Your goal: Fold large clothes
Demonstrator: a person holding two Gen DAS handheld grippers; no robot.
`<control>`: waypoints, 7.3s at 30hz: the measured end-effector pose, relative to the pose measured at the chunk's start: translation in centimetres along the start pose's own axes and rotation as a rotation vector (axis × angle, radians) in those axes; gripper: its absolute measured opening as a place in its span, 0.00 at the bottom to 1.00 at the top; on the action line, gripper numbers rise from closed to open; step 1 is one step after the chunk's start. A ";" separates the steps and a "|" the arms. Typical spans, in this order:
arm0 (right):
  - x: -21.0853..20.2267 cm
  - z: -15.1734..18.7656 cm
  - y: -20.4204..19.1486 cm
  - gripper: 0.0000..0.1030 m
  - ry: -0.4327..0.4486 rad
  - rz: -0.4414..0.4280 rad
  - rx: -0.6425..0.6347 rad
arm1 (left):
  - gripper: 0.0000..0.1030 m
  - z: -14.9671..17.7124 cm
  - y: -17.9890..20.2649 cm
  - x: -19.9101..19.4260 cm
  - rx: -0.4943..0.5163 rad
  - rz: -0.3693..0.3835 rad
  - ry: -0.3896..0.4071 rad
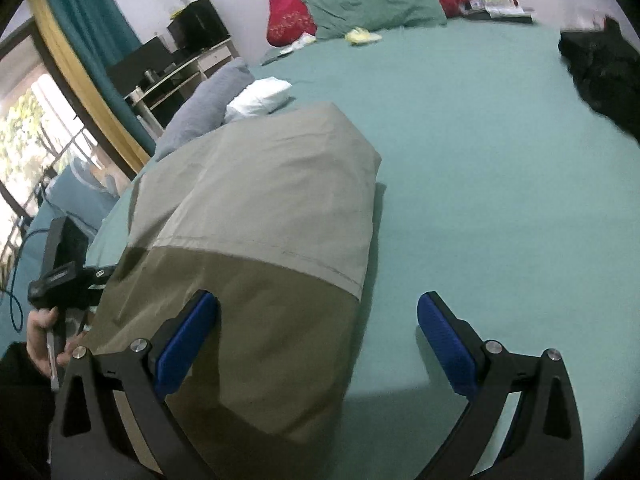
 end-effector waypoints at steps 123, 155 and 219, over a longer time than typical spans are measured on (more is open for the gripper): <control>0.6 10.4 -16.8 0.93 -0.174 -0.199 -0.142 | 0.61 12.3 3.0 -22.5 0.208 -0.711 0.529; -27.0 4.3 -1.1 0.99 0.264 0.160 -0.114 | 0.61 19.1 25.8 -21.2 0.414 -0.459 0.741; -31.6 1.1 -6.0 0.99 0.411 0.378 -0.249 | 0.80 19.2 26.9 -25.4 0.500 -0.385 0.944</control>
Point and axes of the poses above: each gripper's, at about its wrist camera, not at the fingertips, and x roughly the way its jaws point, y to its right, z to its underside, the point moved 10 cm from there along x, roughly the way its jaws point, and after that the axes turned 10 degrees about -x, right-handed, at the moved point
